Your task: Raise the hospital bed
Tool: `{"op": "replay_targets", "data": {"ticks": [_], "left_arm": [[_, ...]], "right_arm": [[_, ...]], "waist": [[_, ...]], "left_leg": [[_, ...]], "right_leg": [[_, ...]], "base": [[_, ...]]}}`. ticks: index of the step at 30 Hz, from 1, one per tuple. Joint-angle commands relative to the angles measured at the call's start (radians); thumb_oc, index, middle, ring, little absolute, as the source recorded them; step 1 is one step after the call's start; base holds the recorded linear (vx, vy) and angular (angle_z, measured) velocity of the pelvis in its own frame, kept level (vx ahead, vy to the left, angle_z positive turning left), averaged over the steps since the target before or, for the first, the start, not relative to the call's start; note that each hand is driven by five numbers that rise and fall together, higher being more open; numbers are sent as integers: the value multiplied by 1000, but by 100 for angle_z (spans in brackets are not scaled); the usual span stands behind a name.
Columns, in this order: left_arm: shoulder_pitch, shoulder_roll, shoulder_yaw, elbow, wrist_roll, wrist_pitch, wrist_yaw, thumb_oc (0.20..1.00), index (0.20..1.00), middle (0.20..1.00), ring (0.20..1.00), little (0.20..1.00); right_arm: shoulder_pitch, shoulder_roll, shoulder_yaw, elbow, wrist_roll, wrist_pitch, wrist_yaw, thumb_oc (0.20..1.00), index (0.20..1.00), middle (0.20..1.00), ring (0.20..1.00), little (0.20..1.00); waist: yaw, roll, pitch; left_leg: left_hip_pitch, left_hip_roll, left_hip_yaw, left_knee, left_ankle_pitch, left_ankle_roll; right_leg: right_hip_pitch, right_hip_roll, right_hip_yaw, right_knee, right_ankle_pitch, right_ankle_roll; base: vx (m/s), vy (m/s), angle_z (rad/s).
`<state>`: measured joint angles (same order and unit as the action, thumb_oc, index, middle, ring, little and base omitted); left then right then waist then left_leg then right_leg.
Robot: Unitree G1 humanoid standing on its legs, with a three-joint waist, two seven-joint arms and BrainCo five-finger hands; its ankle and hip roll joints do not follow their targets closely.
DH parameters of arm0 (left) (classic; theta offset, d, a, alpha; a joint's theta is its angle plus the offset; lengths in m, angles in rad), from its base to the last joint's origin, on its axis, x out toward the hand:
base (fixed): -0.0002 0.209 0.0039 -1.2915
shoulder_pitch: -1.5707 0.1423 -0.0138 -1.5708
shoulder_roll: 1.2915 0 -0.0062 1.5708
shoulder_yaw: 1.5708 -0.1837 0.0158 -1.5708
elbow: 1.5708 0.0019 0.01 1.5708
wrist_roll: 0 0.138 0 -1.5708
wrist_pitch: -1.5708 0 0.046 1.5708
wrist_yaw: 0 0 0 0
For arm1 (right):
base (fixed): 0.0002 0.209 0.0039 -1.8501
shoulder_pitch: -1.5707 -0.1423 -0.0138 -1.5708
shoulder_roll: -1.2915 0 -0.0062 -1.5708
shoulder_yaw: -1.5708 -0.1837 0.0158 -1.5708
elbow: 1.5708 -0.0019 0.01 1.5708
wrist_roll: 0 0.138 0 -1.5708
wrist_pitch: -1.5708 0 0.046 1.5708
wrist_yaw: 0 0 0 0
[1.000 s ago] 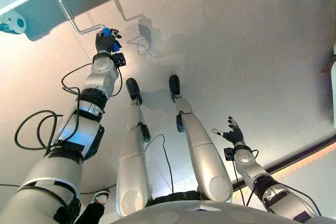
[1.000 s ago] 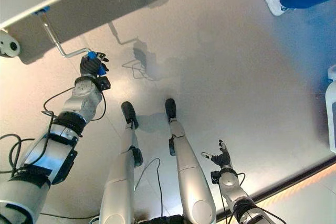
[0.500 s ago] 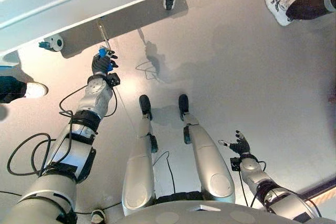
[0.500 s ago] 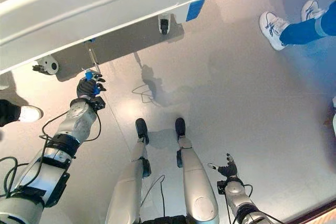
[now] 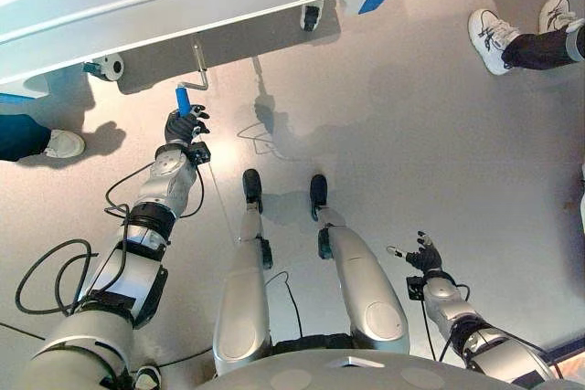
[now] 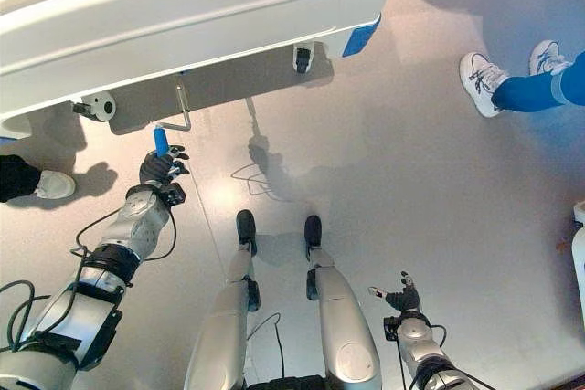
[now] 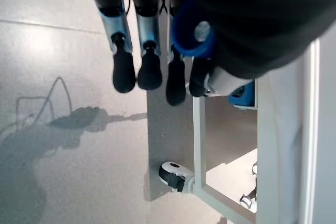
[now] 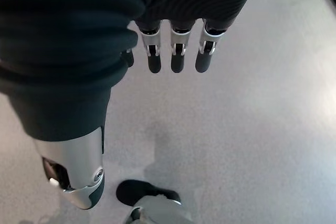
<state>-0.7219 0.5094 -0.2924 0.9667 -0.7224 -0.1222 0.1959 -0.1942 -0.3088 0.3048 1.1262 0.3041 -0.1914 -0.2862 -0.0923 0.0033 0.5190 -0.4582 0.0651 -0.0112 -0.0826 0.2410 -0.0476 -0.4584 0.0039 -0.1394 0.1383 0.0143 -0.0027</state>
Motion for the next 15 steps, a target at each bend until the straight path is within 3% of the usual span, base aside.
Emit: {"op": "replay_targets", "data": {"ticks": [1,8,15], "left_arm": [[-36,180,104,86,64,-77,53,200,200,200,200,200],[-116,186,105,233,52,-50,59,200,200,200,200,200],[-169,220,89,271,32,-41,64,200,200,200,200,200]], "right_arm": [[43,-18,-20,17,12,-9,-3,1000,1000,1000,1000,1000],[50,-21,15,-42,37,-35,-19,1000,1000,1000,1000,1000],[78,-22,30,-82,58,-54,-32,1000,1000,1000,1000,1000]], "waist": [[53,-89,1],[37,-121,1],[19,-124,1]], "left_leg": [[38,-84,70,1,-86,22],[-48,-84,75,-3,-81,22],[-111,-89,84,-4,-84,28]], "right_leg": [[-21,-70,33,-94,135,120],[-99,-70,31,-103,147,125],[-162,-72,47,-118,163,131]], "base": [[5,27,12],[14,46,4],[12,54,3]]}}
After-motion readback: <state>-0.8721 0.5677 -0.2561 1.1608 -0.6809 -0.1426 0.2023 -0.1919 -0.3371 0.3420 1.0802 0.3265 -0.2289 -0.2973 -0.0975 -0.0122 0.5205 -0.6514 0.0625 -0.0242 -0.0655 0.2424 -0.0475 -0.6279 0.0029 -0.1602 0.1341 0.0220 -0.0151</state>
